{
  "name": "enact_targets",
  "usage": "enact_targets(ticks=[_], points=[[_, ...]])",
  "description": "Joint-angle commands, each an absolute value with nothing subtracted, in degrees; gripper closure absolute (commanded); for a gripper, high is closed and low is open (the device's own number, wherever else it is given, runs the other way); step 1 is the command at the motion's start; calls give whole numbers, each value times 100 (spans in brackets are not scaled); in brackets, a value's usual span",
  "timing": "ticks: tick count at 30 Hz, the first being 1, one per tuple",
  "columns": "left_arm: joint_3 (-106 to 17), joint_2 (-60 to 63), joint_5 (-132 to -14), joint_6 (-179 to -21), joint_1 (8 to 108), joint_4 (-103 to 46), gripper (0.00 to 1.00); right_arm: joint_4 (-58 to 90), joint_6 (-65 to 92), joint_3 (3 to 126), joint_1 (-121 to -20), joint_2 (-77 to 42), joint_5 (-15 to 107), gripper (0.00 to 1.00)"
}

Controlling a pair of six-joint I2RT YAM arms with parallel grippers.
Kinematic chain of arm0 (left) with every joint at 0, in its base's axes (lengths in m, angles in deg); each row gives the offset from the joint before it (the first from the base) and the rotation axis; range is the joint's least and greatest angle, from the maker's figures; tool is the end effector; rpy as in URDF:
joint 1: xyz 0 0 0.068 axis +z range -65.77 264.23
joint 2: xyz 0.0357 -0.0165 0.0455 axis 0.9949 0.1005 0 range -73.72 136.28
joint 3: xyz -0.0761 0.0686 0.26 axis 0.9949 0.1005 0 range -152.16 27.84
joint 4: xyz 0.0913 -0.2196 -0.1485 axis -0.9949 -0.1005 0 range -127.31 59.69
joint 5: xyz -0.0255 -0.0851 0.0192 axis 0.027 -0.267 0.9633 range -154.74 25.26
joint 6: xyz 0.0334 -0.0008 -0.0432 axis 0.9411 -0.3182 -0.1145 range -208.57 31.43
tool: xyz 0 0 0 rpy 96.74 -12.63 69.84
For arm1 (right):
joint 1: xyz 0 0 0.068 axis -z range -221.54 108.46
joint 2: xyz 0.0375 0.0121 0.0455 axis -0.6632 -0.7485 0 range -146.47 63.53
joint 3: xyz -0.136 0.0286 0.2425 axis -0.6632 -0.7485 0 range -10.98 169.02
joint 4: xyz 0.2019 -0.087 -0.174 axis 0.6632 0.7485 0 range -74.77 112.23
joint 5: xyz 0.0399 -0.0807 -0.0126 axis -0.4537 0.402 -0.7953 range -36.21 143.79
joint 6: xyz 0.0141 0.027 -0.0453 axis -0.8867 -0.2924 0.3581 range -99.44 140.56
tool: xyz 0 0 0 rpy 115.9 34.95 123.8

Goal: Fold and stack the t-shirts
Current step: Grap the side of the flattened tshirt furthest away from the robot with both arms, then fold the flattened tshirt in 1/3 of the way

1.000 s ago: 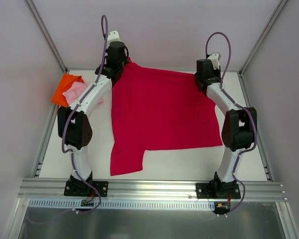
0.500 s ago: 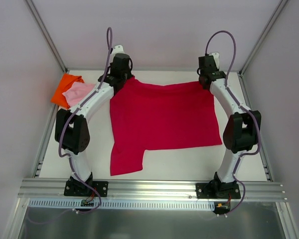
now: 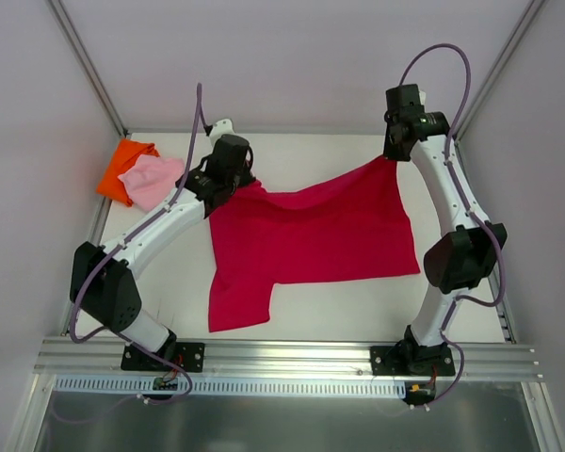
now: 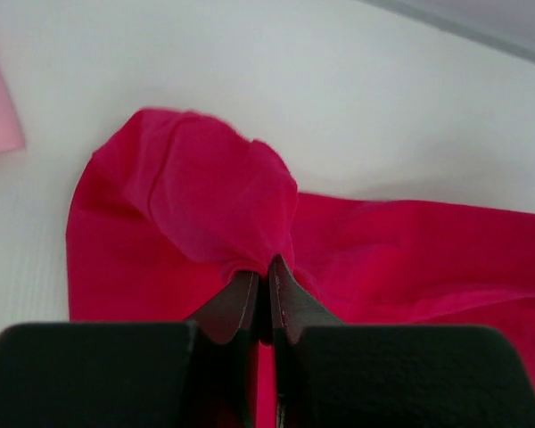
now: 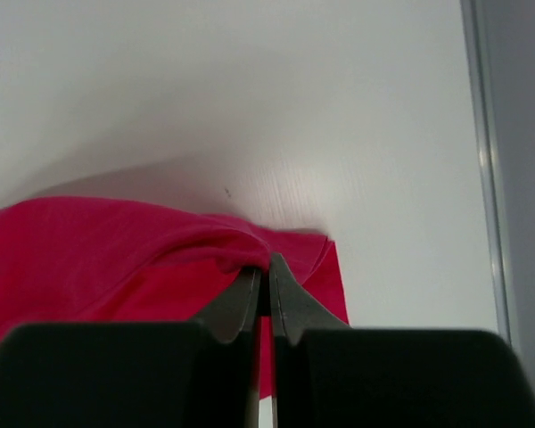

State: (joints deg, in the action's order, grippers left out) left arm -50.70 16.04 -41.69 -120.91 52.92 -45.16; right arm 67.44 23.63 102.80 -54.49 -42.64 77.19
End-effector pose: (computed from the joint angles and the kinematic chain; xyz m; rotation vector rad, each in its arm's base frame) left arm 0.3383 -0.1891 0.3444 -0.2701 1.9819 -0.3093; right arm 0.4193 0.0815 0.3927 -0.1228 2.2985 -0.3903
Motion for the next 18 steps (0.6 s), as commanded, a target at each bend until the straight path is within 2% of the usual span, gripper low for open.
enact_targets(ticks=[1,9,18], points=[[-4626,1146,-3908,-12442,5268,-4840,100,7666,1820,10276,-5490,-4133,7138,99],[-3914,723,-3652,-12671,5277,-5053,100,7097,1564,8467,-5481,-3334,7637,99],[-3491,512,-3696,-12873,5277,-5114,100,6463,2205,7849,-5464,-2946,8709,99]])
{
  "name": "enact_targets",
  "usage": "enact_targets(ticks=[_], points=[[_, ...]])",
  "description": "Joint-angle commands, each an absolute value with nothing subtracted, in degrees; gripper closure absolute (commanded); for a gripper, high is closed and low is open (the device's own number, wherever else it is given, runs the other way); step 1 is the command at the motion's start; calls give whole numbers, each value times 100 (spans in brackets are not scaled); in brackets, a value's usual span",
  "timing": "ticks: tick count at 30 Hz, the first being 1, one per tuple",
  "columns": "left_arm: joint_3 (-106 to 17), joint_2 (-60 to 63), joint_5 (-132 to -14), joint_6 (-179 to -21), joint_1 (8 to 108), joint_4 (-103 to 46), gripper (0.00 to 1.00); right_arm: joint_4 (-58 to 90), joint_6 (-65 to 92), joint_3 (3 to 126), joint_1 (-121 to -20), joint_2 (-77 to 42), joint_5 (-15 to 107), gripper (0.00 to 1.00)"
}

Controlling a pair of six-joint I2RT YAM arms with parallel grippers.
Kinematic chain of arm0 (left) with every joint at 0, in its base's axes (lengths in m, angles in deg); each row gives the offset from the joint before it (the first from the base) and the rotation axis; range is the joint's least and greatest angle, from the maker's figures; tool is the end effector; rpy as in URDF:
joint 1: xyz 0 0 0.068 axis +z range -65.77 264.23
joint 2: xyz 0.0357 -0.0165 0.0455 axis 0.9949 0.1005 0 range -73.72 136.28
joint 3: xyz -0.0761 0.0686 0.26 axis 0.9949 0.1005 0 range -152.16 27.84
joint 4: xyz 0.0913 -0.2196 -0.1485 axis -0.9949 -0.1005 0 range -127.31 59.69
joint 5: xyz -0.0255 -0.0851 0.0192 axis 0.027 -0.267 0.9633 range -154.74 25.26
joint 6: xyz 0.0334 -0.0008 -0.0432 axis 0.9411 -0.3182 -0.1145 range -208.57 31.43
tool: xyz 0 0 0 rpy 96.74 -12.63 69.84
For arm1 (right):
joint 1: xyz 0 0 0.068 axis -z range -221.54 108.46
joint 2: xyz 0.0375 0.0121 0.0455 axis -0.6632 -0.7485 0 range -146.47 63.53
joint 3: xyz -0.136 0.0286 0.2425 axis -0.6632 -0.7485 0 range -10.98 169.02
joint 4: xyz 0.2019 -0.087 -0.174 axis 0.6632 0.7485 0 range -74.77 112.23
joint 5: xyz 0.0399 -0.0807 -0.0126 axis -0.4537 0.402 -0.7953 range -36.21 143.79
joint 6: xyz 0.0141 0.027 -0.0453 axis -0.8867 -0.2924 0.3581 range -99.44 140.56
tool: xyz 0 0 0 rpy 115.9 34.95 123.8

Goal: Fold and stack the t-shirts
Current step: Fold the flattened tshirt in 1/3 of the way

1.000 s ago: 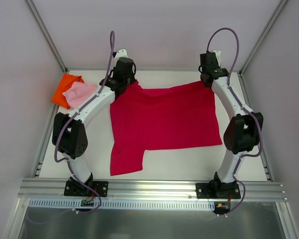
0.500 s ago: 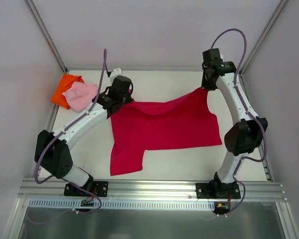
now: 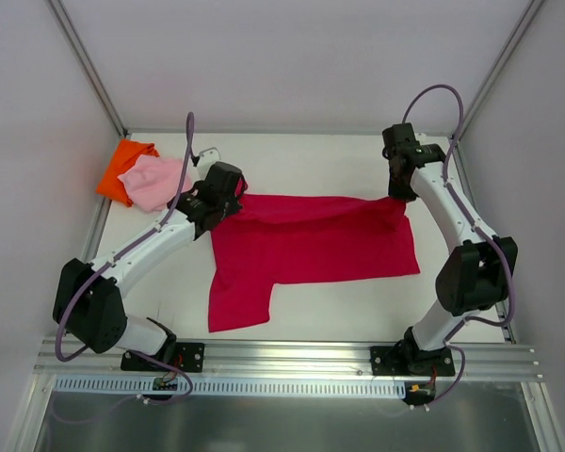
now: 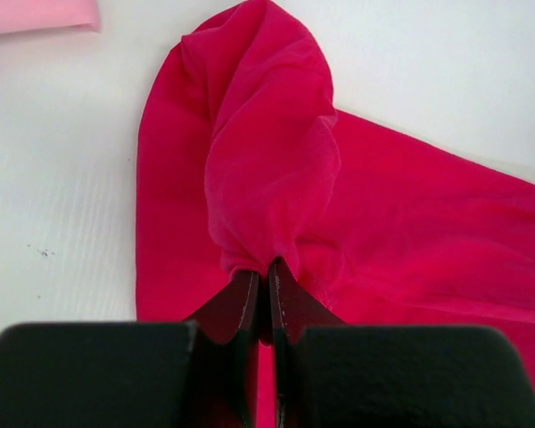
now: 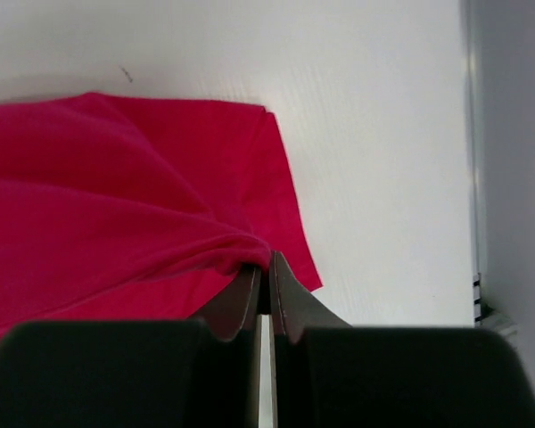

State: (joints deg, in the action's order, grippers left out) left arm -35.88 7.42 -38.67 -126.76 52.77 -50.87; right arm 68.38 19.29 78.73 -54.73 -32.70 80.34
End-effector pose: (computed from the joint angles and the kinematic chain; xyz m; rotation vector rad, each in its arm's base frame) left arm 0.2928 -0.1604 0.2933 -0.3683 2.1310 -0.1906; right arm 0.3675 0.0693 0.3202 -0.1013 2.5213 -0.5032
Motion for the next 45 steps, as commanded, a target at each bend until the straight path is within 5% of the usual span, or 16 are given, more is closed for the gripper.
enact_targets(ticks=[1,11,17,23,29,37,45], points=[[-3465,512,-3696,-12874,5277,-5105,100,6471,2249,7919,-5446,-2972,8780,99],[-3500,617,-3714,-12812,5286,-5053,100,5323,2724,8630,-5270,-3648,8887,99],[-3710,749,-3740,-12672,5373,-5096,100,5399,2927,10581,-5305,-5125,8273,99],[-3685,635,-3670,-12654,5391,-5079,100,3296,3384,8223,-5771,-3976,8035,99],[-3509,661,-3810,-12890,5409,-5123,100,3483,3111,6945,-5833,-3106,8217,99],[-3368,714,-3889,-13269,5408,-5535,100,4167,3243,6592,-5824,-2612,8719,99],[-3157,810,-4197,-13664,5408,-5782,100,5468,3128,7504,-5824,-2796,8632,99]])
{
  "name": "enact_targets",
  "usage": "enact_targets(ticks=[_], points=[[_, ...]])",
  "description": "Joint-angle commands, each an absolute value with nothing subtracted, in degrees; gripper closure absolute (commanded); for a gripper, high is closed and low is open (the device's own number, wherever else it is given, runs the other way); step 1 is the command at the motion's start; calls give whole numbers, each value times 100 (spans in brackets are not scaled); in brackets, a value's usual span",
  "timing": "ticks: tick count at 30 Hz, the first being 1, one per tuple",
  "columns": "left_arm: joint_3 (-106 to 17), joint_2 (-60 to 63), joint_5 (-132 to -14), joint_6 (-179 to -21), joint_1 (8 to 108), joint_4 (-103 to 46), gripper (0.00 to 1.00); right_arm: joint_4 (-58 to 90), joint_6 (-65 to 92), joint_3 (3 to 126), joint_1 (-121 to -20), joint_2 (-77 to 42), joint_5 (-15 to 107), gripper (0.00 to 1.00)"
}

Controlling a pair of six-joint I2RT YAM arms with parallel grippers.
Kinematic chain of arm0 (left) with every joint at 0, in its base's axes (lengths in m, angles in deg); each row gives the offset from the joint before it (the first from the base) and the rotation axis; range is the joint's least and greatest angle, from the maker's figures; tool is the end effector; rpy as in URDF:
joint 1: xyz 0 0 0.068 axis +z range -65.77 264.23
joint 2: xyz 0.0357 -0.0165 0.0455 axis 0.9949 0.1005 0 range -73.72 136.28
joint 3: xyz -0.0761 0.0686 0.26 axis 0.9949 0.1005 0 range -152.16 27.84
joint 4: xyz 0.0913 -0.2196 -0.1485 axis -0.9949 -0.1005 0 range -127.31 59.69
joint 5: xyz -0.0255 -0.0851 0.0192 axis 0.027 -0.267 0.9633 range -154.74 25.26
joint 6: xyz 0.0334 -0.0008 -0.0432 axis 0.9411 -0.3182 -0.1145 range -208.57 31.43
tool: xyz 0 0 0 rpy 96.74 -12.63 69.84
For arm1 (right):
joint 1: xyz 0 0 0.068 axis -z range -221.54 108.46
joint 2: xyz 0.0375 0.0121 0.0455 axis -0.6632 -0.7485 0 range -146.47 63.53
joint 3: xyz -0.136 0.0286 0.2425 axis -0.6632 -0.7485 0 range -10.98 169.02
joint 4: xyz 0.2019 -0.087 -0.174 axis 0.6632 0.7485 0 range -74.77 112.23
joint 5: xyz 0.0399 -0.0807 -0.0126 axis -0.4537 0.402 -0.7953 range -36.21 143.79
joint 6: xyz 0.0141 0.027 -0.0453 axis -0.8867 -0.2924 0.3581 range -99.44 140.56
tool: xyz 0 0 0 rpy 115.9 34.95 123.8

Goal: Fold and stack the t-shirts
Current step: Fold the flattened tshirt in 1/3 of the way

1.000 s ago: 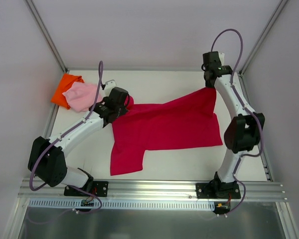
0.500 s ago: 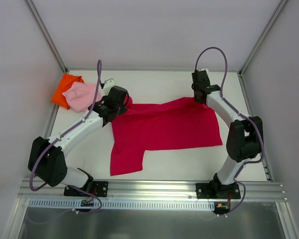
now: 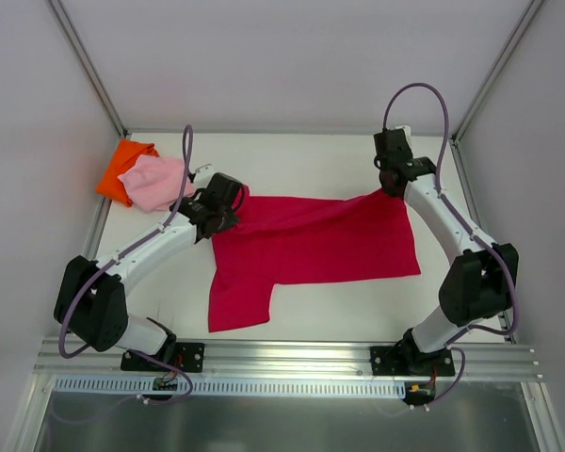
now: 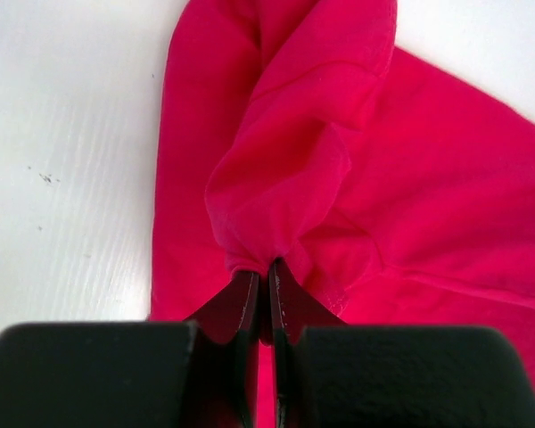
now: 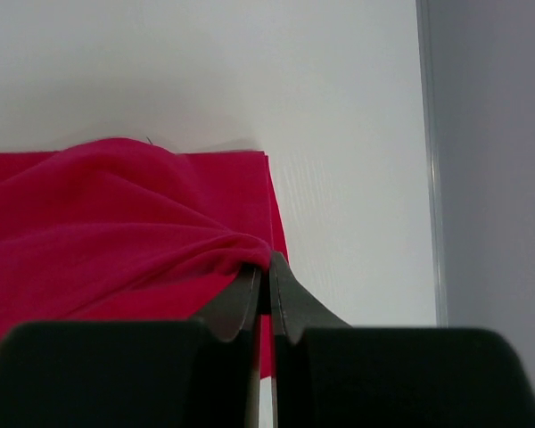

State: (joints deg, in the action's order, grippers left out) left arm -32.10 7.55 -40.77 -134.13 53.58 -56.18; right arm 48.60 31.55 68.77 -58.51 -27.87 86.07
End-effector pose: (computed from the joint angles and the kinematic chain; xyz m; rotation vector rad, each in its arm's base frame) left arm 0.2834 -0.1508 0.2620 -0.4888 2.2595 -0.1725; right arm 0.3621 0.0900 0.3153 -0.2840 2.2645 -0.6057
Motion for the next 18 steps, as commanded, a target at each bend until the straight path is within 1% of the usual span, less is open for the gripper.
enact_targets(ticks=[1,7,11,12,13,14,15,16,17,18], points=[[-3166,854,-4258,-13699,5400,-5791,100,5731,3068,7663,-5833,-2840,8605,99],[-3201,977,-4417,-13761,5400,-5835,100,6812,2813,8323,-5824,-3156,8395,99],[-3271,1136,-4531,-13779,5408,-5931,100,7077,2760,8482,-5833,-3236,8052,99],[-3306,1162,-4557,-13787,5400,-5958,100,7234,2751,8526,-5833,-3280,8043,94],[-3315,1188,-4584,-13770,5400,-5967,100,7340,2759,8665,-5833,-3341,8042,84],[-3315,1189,-4601,-13770,5400,-5958,100,7429,2768,8728,-5824,-3402,8042,67],[-3298,1180,-4619,-13779,5400,-5923,100,7499,2821,8754,-5824,-3464,7999,64],[-3307,1180,-4619,-13779,5408,-5940,100,7491,2830,8702,-5824,-3438,7955,58],[-3307,1197,-4619,-13779,5400,-5958,100,7447,2821,8658,-5824,-3395,7911,46],[-3333,1206,-4610,-13779,5400,-5975,100,7282,2778,8597,-5824,-3238,7867,43]])
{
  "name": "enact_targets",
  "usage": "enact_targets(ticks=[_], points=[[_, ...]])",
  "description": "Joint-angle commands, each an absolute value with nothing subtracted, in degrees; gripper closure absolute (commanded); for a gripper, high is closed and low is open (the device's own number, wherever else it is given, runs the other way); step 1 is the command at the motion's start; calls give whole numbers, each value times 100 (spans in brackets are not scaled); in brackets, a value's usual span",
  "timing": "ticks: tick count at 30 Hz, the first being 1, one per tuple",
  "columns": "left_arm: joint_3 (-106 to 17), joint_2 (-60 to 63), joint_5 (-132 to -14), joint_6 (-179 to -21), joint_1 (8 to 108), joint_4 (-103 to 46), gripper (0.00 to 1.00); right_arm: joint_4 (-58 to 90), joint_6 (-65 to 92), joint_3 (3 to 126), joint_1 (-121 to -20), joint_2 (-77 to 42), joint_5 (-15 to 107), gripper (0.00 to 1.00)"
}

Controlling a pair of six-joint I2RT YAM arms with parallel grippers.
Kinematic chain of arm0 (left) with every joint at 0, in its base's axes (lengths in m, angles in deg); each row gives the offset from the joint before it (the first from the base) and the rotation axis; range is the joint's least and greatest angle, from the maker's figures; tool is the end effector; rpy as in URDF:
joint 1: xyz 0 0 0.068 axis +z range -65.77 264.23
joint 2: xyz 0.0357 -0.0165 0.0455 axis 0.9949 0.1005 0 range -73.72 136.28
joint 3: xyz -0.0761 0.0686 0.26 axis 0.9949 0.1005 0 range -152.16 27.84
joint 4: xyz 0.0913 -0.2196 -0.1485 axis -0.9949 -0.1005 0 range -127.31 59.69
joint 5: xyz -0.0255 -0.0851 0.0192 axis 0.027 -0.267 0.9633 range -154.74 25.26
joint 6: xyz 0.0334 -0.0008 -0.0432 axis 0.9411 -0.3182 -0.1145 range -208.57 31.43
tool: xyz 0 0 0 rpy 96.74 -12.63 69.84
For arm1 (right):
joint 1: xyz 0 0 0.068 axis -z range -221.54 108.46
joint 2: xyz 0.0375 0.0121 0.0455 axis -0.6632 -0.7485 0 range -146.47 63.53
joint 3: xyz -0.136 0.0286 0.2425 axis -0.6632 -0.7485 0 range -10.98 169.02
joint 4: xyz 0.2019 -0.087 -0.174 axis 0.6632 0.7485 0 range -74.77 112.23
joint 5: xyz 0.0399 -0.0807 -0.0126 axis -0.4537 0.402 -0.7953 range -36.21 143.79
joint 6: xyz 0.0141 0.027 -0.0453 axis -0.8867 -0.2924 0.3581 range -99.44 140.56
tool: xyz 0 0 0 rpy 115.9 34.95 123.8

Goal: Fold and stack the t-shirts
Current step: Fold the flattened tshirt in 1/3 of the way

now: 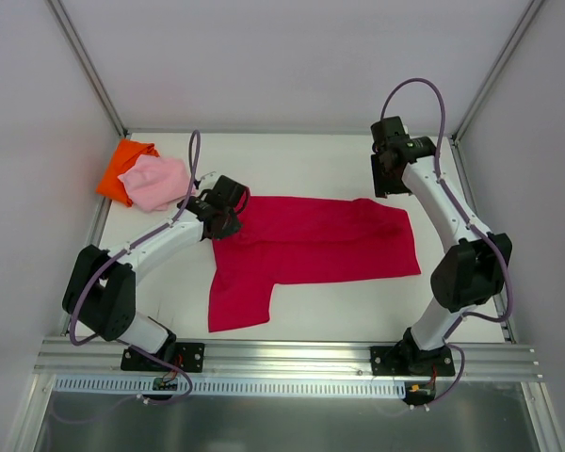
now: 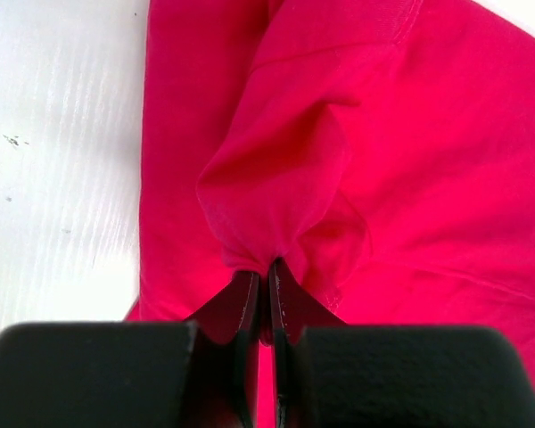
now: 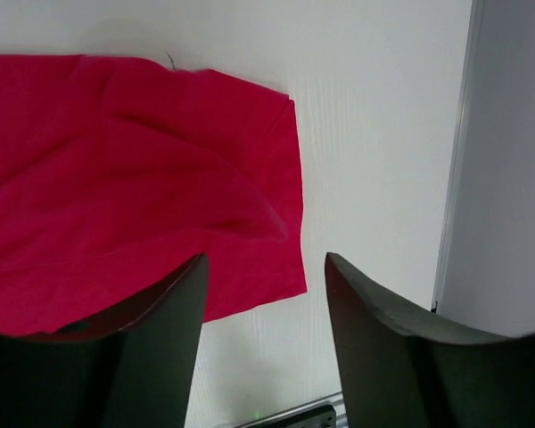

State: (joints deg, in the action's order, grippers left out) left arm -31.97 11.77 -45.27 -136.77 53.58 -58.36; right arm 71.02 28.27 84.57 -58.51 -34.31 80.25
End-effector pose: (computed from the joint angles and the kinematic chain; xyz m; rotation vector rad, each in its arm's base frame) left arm 0.2882 -0.1567 0.2353 -0.5074 2.3896 -0.1843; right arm 0.3689 0.0955 0.3406 -0.3706 2.4819 -0.5287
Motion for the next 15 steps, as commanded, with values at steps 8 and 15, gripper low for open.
enact_targets(ticks=[8,15], points=[[-3473,1382,-4733,-13744,5400,-5984,100,7174,2777,8429,-5833,-3165,7375,36],[-3588,1417,-4821,-13682,5408,-6054,97,7070,2610,7868,-5833,-2876,6576,35]])
